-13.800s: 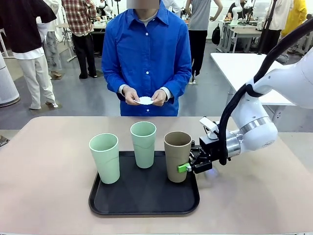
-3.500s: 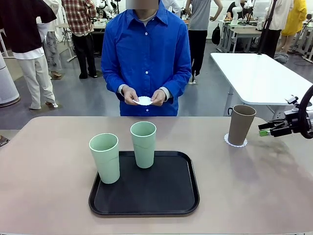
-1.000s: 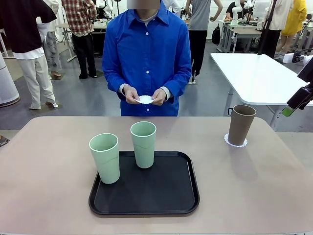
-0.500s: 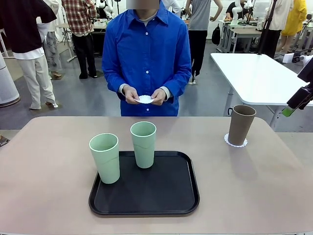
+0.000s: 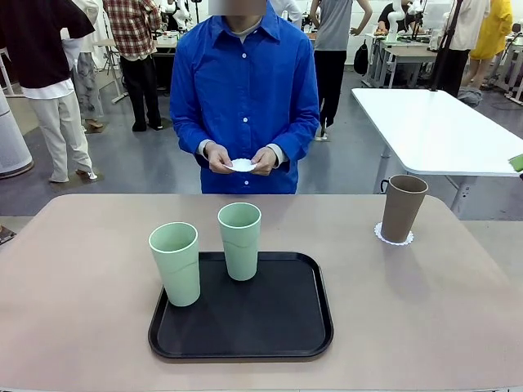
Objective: Place coasters on the table and set cups on them.
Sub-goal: Take one Reusable plastic cup from the Flat Tray and place it on a coaster set by the human.
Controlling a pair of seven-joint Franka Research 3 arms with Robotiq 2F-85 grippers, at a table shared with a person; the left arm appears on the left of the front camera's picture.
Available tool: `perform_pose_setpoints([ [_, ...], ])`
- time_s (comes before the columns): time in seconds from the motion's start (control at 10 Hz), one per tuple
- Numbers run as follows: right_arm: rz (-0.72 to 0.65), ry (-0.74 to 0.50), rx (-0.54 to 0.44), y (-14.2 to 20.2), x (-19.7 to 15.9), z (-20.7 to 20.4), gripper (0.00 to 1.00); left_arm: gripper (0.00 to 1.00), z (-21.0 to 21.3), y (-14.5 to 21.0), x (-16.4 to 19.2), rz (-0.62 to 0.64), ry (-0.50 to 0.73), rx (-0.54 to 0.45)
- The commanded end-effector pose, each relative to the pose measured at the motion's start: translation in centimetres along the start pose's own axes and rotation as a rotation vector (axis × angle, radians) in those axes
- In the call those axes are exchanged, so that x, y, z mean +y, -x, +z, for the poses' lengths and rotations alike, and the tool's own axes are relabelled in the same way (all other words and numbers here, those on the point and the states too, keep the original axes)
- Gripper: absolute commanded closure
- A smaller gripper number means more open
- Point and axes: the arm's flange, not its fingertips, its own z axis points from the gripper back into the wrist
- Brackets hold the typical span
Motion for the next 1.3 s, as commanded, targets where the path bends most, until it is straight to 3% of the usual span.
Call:
perform_pose_setpoints([
  [0.0, -0.088, -0.213, -0.024, 0.8, -4.2, 0.4, 0.00, 0.00, 0.1, 0.0, -0.1, -0.011, 0.013, -0.004],
  [0.1, -0.131, -0.244, -0.104, 1.9, -5.9, 0.5, 0.00, 0.00, 0.1, 0.0, -0.1, -0.011, 0.013, -0.004],
  [0.7, -0.211, -0.417, -0.192, 7.5, -11.6, -1.2, 0.00, 0.00, 0.1, 0.0, -0.1, -0.011, 0.013, -0.004],
  [1.2, -0.224, -0.379, -0.160, 7.8, -11.0, -1.3, 0.00, 0.00, 0.1, 0.0, -0.1, -0.011, 0.013, -0.004],
])
